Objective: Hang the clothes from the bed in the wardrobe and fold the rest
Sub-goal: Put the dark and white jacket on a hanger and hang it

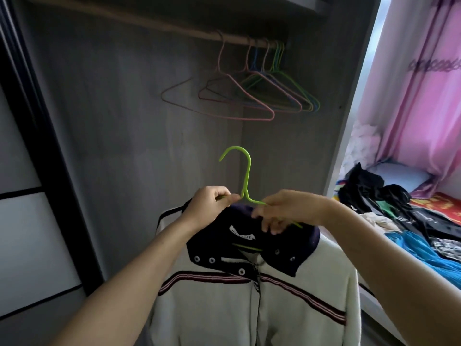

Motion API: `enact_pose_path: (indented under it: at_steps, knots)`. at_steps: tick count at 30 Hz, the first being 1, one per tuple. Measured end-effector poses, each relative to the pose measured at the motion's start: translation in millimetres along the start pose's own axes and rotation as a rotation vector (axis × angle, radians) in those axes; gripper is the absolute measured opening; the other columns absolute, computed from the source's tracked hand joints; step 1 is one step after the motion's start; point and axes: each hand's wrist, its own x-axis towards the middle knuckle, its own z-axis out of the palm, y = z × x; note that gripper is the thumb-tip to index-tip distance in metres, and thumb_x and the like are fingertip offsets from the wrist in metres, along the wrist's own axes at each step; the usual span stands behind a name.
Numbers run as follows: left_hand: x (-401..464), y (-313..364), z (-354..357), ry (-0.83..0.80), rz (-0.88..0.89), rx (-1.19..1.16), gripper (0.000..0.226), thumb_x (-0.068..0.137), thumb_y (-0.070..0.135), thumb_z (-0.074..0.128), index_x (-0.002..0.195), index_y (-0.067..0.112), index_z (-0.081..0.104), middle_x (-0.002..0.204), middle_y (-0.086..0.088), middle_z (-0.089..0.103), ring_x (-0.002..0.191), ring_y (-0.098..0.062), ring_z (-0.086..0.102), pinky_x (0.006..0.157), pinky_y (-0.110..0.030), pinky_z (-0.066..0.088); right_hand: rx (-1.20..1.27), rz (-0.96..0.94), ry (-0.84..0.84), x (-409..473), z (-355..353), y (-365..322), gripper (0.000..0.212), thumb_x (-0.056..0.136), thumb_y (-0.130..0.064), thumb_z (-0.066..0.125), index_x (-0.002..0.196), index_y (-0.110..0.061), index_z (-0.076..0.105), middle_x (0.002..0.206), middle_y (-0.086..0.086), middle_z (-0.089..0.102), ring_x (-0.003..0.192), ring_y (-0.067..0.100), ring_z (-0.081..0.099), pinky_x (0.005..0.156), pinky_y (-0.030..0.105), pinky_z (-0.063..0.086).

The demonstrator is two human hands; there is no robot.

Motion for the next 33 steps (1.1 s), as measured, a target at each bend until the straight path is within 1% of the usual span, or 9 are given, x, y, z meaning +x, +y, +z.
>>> enact_pose_path:
  at_steps: [6,10,13,15,18,23,27,31,33]
  knots:
    - [21.3,-15.7,-47.5,0.169,0.010,0.002,0.034,0.084,0.051,0.061,0.071,0.020,0.060,0.063,0.009,0.050,0.060,-0.008,0.045,0.063,-0.027,0.037,0.317,-0.062,0.072,32.8,10.2,-26.1,0.027,0.101,-0.008,0.037,0.088,-0.007,0.061,0.055,-0.005,0.032,0.040,0.004,0.026,0.036,0.013,0.023]
    - [37.5,-27.9,-83.1,0.510,0.018,0.030,0.020,0.094,0.024,0.057,0.103,0.010,0.066,0.099,0.002,0.058,0.095,-0.012,0.055,0.090,-0.019,0.041,0.527,-0.128,0.065,87.5,18.9,-95.8,0.024,0.098,-0.007,0.038,0.088,-0.006,0.059,0.058,-0.002,0.038,0.039,0.003,0.023,0.032,0.012,0.018]
    - [46.6,-35.1,-99.7,0.633,-0.116,0.011,0.034,0.096,0.023,0.052,0.128,0.012,0.054,0.127,-0.001,0.049,0.121,-0.013,0.045,0.104,-0.021,0.031,0.592,-0.162,0.070,132.2,20.8,-140.1,0.021,0.098,-0.003,0.037,0.091,-0.002,0.056,0.061,0.001,0.042,0.037,0.003,0.025,0.031,0.012,0.019]
    - [50.1,-36.3,-113.3,0.713,-0.185,-0.103,0.029,0.097,0.022,0.050,0.124,0.014,0.054,0.127,-0.003,0.053,0.120,-0.018,0.048,0.102,-0.027,0.037,0.628,-0.182,0.067,162.5,19.2,-168.8,0.025,0.099,0.000,0.032,0.088,-0.001,0.054,0.063,0.002,0.041,0.034,0.002,0.026,0.030,0.011,0.019]
    - [46.4,-16.7,-130.4,0.644,-0.268,-0.313,0.011,0.100,0.027,0.042,0.100,0.025,0.053,0.102,0.013,0.056,0.103,-0.010,0.053,0.077,-0.013,0.035,0.690,-0.252,0.044,201.1,10.3,-216.5,0.032,0.100,0.002,0.026,0.081,-0.001,0.051,0.065,0.004,0.039,0.029,0.001,0.027,0.027,0.010,0.017]
    - [56.9,-3.9,-150.6,0.764,-0.248,-0.443,0.042,0.096,0.043,0.043,0.136,0.036,0.034,0.119,0.019,0.040,0.108,-0.001,0.039,0.086,-0.016,0.029,0.859,-0.364,-0.110,239.1,-5.3,-300.5,0.037,0.099,0.003,0.016,0.075,-0.004,0.043,0.066,0.001,0.028,0.024,0.003,0.025,0.023,0.015,0.020]
    - [86.7,-11.7,-186.5,0.928,-0.163,-0.438,0.053,0.097,0.038,0.042,0.145,0.023,0.027,0.140,0.006,0.042,0.128,-0.011,0.043,0.094,-0.016,0.032,0.934,-0.424,-0.195,261.7,-6.9,-354.3,0.040,0.097,0.006,0.011,0.072,-0.006,0.040,0.063,0.002,0.026,0.022,0.003,0.024,0.024,0.016,0.022]
    - [107.3,-24.1,-215.7,1.105,-0.178,-0.436,0.040,0.101,0.025,0.039,0.140,0.017,0.034,0.126,0.003,0.043,0.119,-0.009,0.045,0.078,-0.002,0.029,1.024,-0.408,-0.224,293.1,-2.0,-389.1,0.042,0.100,0.001,0.008,0.070,-0.006,0.037,0.063,0.003,0.026,0.019,0.004,0.024,0.023,0.015,0.020]
    - [108.2,-27.3,-220.9,1.216,-0.196,-0.508,0.037,0.101,0.020,0.042,0.137,0.011,0.037,0.127,-0.006,0.048,0.107,-0.011,0.046,0.072,-0.008,0.030,1.021,-0.387,-0.188,309.6,6.3,-392.0,0.042,0.100,0.001,0.009,0.070,-0.005,0.037,0.066,0.002,0.025,0.018,0.003,0.024,0.023,0.013,0.017]
